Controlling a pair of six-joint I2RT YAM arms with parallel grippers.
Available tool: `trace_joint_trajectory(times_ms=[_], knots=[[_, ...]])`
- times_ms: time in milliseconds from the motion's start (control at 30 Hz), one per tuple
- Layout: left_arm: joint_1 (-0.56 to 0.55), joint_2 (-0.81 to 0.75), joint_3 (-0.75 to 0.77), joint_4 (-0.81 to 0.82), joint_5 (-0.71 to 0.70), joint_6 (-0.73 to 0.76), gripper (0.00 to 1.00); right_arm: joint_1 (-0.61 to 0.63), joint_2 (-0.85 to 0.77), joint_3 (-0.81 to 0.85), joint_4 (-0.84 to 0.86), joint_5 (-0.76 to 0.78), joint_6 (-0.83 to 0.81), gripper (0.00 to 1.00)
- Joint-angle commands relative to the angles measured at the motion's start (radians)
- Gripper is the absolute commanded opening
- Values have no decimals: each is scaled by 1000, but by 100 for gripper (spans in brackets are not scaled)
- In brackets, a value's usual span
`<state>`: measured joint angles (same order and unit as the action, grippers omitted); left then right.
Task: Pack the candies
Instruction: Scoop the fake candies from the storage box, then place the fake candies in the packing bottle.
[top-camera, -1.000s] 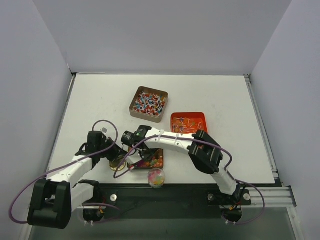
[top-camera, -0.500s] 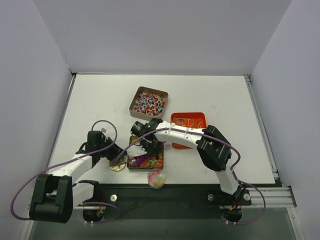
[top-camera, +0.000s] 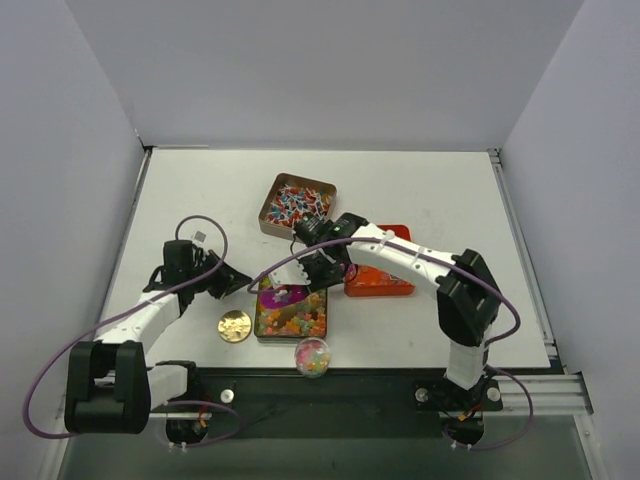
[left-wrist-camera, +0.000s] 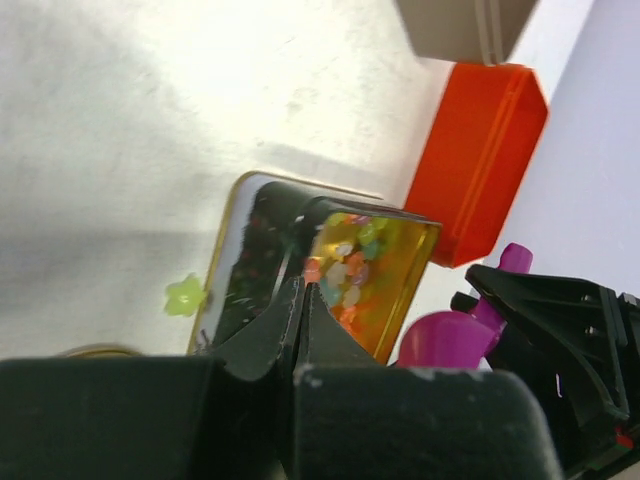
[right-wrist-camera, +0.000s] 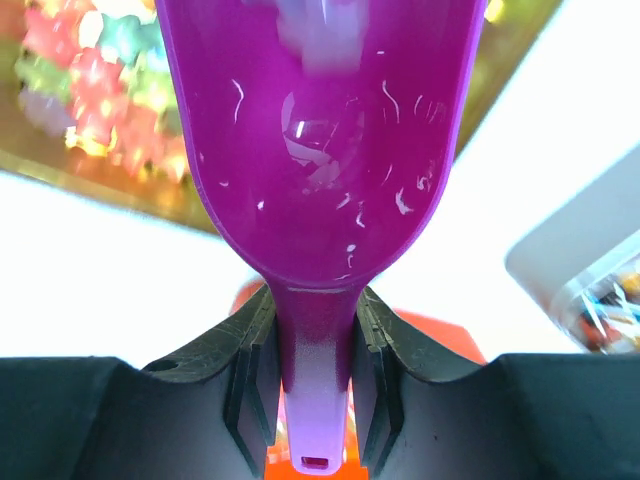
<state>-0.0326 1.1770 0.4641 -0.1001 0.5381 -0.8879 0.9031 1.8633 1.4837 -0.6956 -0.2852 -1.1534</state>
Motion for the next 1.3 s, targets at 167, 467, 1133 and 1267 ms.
trace_joint_trajectory(times_ms=[167,467,1133,1267], knots=[[14,-11,163,-33,31,202,44,6,-266,-77,-252,108,-156,0],[14,30,278,-35,-33,314,57,128,-380,-151,-407,389,-249,0],[-10,-88,269,-104,-118,349,58,373,-188,-93,-496,721,55,0],[-108,-76,323,-214,-296,443,60,395,-159,-63,-524,771,86,0]])
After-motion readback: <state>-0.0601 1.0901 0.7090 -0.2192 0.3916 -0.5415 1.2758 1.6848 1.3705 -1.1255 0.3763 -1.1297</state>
